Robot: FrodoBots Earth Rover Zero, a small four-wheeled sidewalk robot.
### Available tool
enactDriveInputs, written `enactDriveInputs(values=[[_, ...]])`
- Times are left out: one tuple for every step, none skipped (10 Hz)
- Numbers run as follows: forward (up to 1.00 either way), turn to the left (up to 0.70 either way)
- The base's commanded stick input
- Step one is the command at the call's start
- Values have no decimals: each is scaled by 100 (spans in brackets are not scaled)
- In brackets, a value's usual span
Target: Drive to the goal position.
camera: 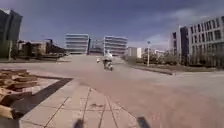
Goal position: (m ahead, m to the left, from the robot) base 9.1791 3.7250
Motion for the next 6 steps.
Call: enactDriveInputs(values=[[70, 3], [70, 3], [70, 2], [70, 2], [70, 3], [70, 12]])
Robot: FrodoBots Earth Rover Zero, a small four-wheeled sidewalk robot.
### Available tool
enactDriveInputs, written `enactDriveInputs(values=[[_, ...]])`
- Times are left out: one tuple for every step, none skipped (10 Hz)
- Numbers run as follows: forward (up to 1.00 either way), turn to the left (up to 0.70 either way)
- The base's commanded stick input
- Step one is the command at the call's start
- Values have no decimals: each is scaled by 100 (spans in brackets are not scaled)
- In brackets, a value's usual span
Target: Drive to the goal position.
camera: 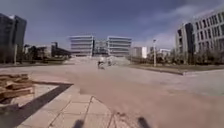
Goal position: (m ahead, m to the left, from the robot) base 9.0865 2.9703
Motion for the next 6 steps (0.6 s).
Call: enactDriveInputs(values=[[70, 28], [70, 35], [70, 30], [70, 19], [70, 2], [70, 2]])
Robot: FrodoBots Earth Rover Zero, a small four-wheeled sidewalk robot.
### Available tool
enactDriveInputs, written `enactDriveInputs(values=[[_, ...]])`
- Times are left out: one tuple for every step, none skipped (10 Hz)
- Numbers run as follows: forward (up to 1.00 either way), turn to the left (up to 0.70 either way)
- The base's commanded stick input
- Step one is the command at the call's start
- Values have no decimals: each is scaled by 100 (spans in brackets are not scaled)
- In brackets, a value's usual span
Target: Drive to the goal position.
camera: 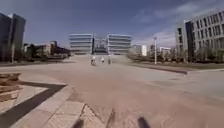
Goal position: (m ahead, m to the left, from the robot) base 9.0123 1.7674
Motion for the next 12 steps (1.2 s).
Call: enactDriveInputs(values=[[70, 3], [70, 2], [70, 17], [70, 35], [70, 29], [70, 20], [70, 9], [70, 2], [70, 2], [70, 2], [70, 2], [70, 13]])
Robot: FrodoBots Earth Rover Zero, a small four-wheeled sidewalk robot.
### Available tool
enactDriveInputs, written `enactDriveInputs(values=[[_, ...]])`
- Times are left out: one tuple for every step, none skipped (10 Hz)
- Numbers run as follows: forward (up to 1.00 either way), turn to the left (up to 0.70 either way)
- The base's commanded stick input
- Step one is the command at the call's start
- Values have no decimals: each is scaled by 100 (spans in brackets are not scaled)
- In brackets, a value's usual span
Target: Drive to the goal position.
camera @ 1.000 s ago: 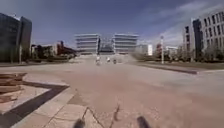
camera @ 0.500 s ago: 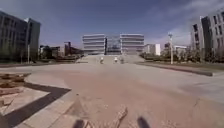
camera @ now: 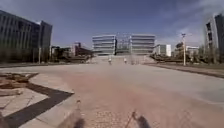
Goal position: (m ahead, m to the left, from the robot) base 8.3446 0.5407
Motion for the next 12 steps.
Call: enactDriveInputs(values=[[70, 30], [70, 35], [70, 35], [70, 34], [70, 29], [70, 17], [70, 10], [70, 3], [70, 3], [70, 3], [70, 2], [70, 2]])
